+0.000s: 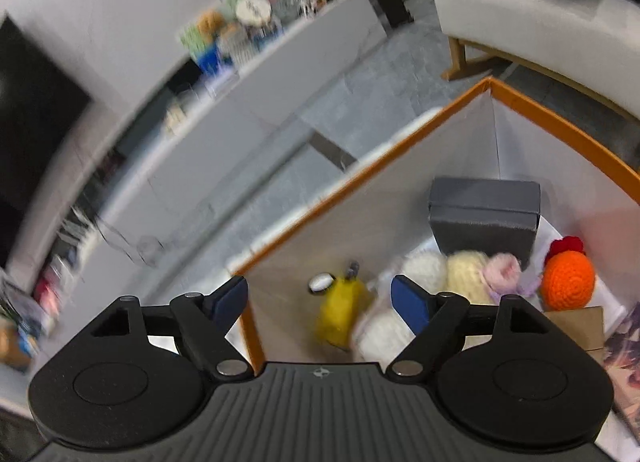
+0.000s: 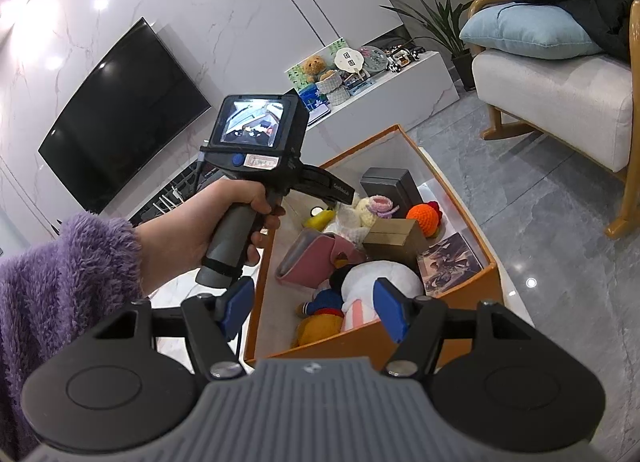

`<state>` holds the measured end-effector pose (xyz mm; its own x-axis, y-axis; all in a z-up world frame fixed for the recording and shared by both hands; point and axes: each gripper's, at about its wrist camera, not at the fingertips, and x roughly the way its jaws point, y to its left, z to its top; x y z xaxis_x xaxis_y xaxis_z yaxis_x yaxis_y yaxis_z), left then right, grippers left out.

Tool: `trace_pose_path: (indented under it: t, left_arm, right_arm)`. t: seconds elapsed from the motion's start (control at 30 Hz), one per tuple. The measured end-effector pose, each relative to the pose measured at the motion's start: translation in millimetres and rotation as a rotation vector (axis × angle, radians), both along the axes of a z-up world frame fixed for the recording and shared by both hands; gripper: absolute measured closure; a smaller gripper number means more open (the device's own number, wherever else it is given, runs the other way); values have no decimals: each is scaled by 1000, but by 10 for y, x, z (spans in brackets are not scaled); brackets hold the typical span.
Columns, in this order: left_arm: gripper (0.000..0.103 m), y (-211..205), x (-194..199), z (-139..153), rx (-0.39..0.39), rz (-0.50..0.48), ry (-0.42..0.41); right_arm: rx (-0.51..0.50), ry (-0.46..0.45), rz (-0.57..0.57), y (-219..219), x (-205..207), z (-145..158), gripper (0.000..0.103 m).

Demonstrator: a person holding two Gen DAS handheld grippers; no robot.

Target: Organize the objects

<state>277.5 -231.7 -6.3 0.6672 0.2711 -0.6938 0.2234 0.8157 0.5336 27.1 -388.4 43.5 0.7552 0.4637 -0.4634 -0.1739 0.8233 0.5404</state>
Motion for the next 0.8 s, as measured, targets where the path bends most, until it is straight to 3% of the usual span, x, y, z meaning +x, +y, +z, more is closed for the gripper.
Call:
trace_pose_path:
  t: [0.27, 0.63, 0.8]
  left_arm:
    - [9, -46, -253, 160, -20, -26, -88]
    - [9, 24, -649, 575, -141, -85, -158]
    - [9, 210, -1005, 824, -211, -144, -189]
  right_arm:
    - [0, 9, -9, 17, 14, -18, 34]
    - [-26, 10, -13, 101, 19, -32, 32]
    - [32, -87, -136, 8, -103, 106, 27]
